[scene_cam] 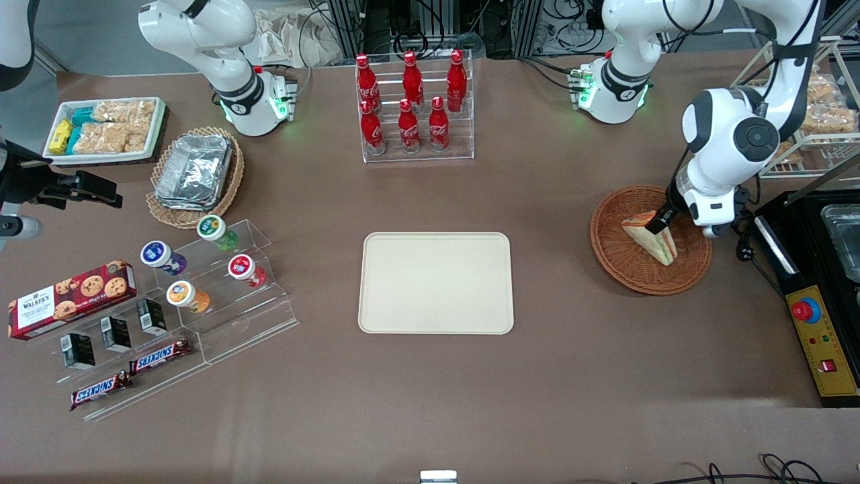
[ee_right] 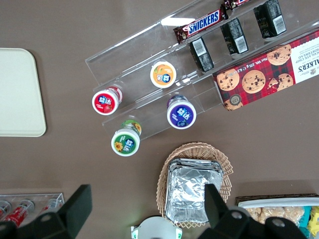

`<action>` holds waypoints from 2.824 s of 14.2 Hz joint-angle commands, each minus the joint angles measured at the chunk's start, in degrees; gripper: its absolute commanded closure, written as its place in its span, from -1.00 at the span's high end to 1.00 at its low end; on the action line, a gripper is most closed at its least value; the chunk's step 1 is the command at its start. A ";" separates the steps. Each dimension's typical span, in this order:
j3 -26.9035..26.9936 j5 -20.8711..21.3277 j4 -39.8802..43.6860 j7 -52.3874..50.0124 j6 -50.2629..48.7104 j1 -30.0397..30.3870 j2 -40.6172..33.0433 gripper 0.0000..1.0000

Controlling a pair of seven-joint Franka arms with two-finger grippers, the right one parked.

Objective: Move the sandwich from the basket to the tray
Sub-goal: 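Close the left gripper on the wrapped sandwich, then lift the sandwich out of the basket with the left gripper, then carry the sandwich over the cream tray with the left gripper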

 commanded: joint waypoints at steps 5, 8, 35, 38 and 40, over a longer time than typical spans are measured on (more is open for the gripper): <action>-0.39 4.79 -1.49 -0.95 10.74 0.37 6.73 0.94; -0.39 4.71 -1.32 -0.95 11.37 0.37 7.09 -0.99; -28.07 6.87 53.79 13.40 -25.66 -10.07 28.86 -1.00; -28.07 16.29 53.97 10.12 -20.20 -11.31 37.48 -1.00; -28.07 17.71 53.79 9.08 -14.94 -11.84 40.74 -1.00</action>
